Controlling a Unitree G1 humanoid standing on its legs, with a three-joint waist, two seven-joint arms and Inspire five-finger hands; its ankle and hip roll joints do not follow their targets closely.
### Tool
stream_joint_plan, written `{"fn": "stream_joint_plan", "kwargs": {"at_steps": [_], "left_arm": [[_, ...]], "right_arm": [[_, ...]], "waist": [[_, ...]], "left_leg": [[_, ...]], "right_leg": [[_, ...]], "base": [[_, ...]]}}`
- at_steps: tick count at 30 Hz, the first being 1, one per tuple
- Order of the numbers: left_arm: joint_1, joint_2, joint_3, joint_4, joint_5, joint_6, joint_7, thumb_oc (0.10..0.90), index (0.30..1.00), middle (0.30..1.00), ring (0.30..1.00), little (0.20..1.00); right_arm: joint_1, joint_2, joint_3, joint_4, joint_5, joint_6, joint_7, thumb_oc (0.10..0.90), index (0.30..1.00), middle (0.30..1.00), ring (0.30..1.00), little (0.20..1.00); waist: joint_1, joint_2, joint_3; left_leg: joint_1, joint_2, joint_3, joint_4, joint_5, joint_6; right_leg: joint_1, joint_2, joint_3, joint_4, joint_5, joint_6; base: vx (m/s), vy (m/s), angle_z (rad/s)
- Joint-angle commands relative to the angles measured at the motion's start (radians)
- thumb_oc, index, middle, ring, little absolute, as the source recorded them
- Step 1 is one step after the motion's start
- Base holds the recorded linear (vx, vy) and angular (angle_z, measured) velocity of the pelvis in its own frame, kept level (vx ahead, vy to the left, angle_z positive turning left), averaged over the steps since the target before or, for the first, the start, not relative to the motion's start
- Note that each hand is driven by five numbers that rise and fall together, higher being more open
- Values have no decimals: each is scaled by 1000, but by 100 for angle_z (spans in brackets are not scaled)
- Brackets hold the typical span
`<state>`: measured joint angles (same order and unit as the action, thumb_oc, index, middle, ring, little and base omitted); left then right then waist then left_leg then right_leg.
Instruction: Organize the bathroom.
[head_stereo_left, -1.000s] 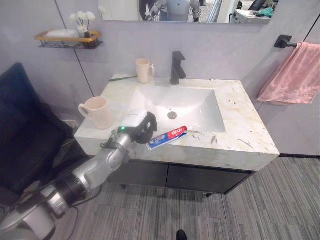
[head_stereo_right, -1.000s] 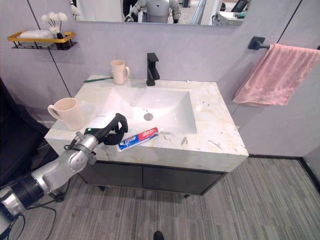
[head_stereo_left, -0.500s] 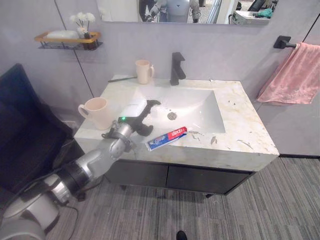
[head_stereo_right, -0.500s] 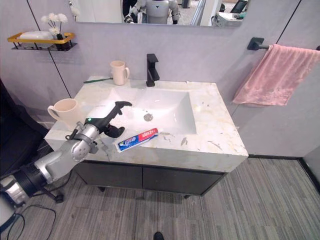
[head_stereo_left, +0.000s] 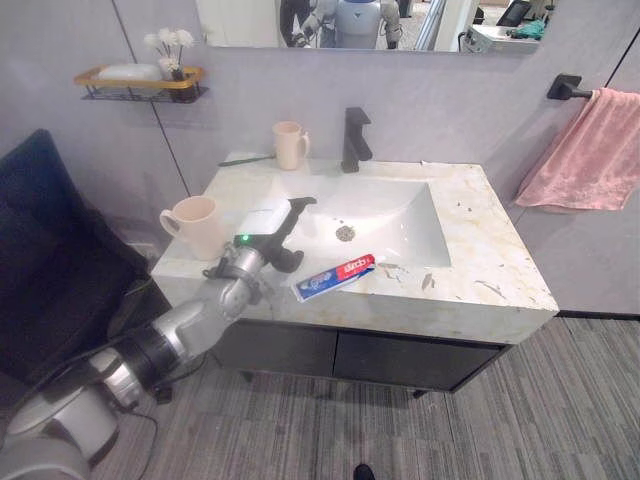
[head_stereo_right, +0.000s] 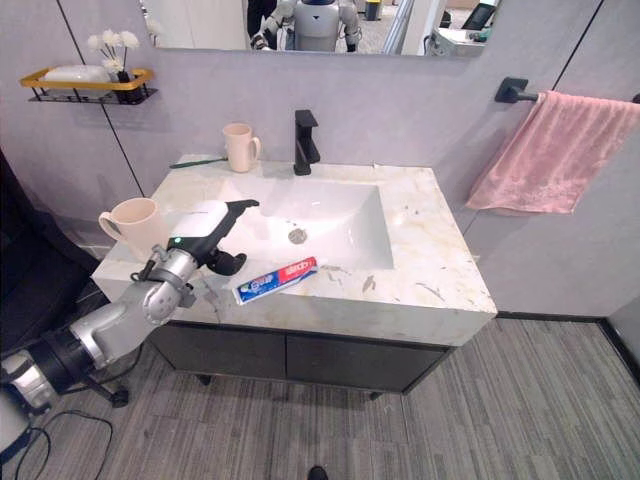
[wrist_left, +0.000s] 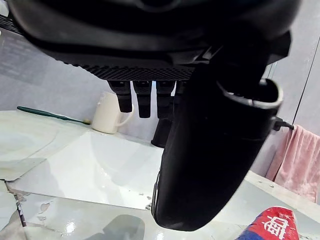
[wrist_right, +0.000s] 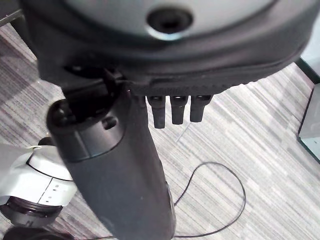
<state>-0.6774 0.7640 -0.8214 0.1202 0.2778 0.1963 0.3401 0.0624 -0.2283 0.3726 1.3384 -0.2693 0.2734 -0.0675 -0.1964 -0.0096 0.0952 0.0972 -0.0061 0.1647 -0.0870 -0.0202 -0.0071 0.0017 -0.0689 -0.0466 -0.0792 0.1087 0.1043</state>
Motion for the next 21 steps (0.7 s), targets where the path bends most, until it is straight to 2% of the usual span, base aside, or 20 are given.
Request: {"fn": "stream_joint_plan", "kwargs": {"at_steps": [1,4,5,6,7,9,10,12,13,15,17,18,19,21], "left_arm": [[-232,31,57,27,43,-27,92,800,900,900,900,900],[-232,36,60,25,44,-34,98,800,900,900,900,900],[-231,31,64,20,54,-45,99,800,900,900,900,900],[-230,23,71,10,56,-60,106,800,900,900,900,900],[-230,22,72,9,57,-63,107,800,900,900,900,900],[-221,20,104,-15,76,-82,94,800,900,900,900,900],[-225,25,116,-45,84,-71,71,800,900,900,900,900],[-236,21,134,-71,77,-104,44,800,900,900,900,900],[-235,16,147,-87,76,-111,33,800,900,900,900,900],[-231,26,184,-129,86,-77,-17,800,900,900,900,900],[-229,33,207,-139,91,-68,-38,800,900,900,900,900],[-232,39,212,-145,105,-46,-44,800,900,900,900,900],[-243,46,216,-151,92,-55,-56,800,900,900,900,900],[-249,51,221,-158,91,-41,-65,800,900,900,900,900]], "right_arm": [[13,-30,34,29,-43,47,-4,800,900,900,900,900],[7,-27,42,20,-38,52,4,800,900,900,900,900],[8,-26,45,14,-12,54,2,800,900,900,900,900],[10,-30,43,4,4,57,4,800,900,900,900,900],[10,-31,43,2,7,57,5,800,900,900,900,900],[9,-39,26,-8,24,55,3,800,900,900,900,900],[10,-46,19,-14,30,49,7,800,900,900,900,900],[18,-57,8,-13,77,39,4,800,900,900,900,900],[22,-64,4,-18,85,40,6,800,900,900,900,900],[10,-69,-7,-17,61,40,23,800,900,900,900,900],[-1,-70,-2,-24,47,47,33,800,900,900,900,900],[-5,-72,-4,-32,20,50,41,800,900,900,900,900],[-5,-74,-6,-29,26,47,46,800,900,900,900,900],[-4,-74,-2,-27,23,41,57,800,900,900,900,900]], "waist": [[-9,17,-27],[-17,15,-30],[-25,13,-26],[-28,-4,-15],[-30,-6,-14],[-13,-36,8],[-5,-39,17],[-22,-41,15],[-27,-44,18],[-8,-51,22],[2,-58,23],[7,-51,19],[-7,-32,16],[-15,-18,13]], "left_leg": [[-71,-18,-52,79,-20,23],[-78,-1,-13,99,-22,17],[-98,19,17,127,-14,4],[-145,31,31,209,-17,-11],[-159,34,30,233,-23,-13],[-257,35,-22,364,-48,-17],[-275,61,-39,349,-31,-18],[-252,126,-7,274,11,-24],[-247,130,-31,259,25,-27],[-257,92,-100,307,-8,-11],[-254,40,-107,371,-65,8],[-240,23,-131,315,-47,13],[-190,26,-90,235,-28,10],[-147,24,-94,167,-4,5]], "right_leg": [[43,37,-76,139,-158,59],[36,41,-80,149,-164,54],[31,46,-87,161,-167,45],[36,44,-86,166,-163,35],[36,45,-87,165,-161,33],[58,46,-83,151,-146,16],[56,59,-99,163,-157,5],[57,75,-124,143,-157,-10],[61,76,-126,137,-155,-14],[56,54,-115,159,-158,-10],[56,36,-91,159,-149,4],[38,34,-82,162,-139,13],[21,32,-79,157,-130,21],[12,25,-71,147,-111,32]], "base": [[-91,-66,2],[-99,-66,3],[-191,-116,8],[-168,-100,13],[-183,-117,43],[-172,-114,54],[-129,-81,36],[-83,-3,23],[-81,68,71],[-85,104,64],[-87,154,-38],[-69,244,-57],[-62,242,-80],[-27,174,-33]]}}
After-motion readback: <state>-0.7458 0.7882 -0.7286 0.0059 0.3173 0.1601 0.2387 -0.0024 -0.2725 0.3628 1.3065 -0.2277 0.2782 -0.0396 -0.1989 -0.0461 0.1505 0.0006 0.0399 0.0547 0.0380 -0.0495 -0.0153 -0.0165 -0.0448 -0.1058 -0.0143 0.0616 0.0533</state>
